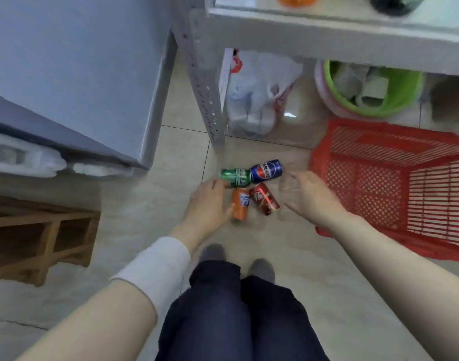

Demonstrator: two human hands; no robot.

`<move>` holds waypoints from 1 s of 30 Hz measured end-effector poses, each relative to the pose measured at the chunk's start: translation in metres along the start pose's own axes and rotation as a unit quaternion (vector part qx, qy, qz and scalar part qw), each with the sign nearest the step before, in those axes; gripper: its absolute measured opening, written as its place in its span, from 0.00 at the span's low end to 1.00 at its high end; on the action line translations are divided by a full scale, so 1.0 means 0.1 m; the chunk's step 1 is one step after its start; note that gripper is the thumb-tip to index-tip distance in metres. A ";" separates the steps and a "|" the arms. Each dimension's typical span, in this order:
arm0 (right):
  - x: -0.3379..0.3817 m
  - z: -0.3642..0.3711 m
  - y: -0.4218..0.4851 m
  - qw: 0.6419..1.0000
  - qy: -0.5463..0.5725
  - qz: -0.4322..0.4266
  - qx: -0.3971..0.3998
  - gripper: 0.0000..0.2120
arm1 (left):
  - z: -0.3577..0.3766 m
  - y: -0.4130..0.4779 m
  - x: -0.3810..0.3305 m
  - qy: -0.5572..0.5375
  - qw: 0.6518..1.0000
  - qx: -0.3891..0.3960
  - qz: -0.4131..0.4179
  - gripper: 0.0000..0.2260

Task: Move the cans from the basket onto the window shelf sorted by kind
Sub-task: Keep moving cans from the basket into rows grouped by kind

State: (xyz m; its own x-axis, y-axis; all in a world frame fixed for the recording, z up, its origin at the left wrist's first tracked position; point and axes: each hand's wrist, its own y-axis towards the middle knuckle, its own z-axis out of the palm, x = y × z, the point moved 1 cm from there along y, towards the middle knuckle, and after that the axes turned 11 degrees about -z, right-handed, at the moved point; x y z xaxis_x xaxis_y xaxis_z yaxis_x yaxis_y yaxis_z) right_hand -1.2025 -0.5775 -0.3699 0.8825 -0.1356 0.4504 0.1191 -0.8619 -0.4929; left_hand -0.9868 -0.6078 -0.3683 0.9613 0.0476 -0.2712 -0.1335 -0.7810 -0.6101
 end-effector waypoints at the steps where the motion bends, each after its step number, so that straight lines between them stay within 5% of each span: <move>1: -0.20 0.18 0.33 1.000 -0.015 0.001 0.019 0.31 | 0.21 0.36 0.08 0.006 1.000 0.002 -0.003 0.24; 7: -1.00 0.95 1.90 0.989 -0.127 -0.015 0.079 0.29 | 1.27 2.04 0.37 0.138 0.989 -0.005 0.060 0.29; 13: -1.36 1.51 2.65 0.968 -0.176 -0.084 0.160 0.29 | 1.72 2.79 0.55 0.238 0.958 0.007 0.157 0.38; 18: -1.46 1.57 2.73 0.969 -0.138 -0.087 0.184 0.34 | 1.80 2.96 0.62 0.142 0.971 0.071 0.178 0.36; 25: -1.44 1.33 2.57 0.991 -0.074 -0.048 0.102 0.35 | 1.64 2.81 0.65 -0.069 0.991 0.089 0.076 0.28; 30: -1.13 0.89 1.98 0.996 0.083 0.031 0.022 0.29 | 1.16 2.11 0.63 -0.202 0.976 0.082 -0.003 0.27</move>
State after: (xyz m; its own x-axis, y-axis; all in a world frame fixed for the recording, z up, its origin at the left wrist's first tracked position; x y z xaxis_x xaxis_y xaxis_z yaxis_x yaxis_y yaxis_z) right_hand -1.2384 -0.6890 -0.5846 0.8014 -0.2707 0.5334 0.0895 -0.8274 -0.5544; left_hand -0.9823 -0.6976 -0.6002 0.7934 0.3200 -0.5178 -0.1958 -0.6713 -0.7149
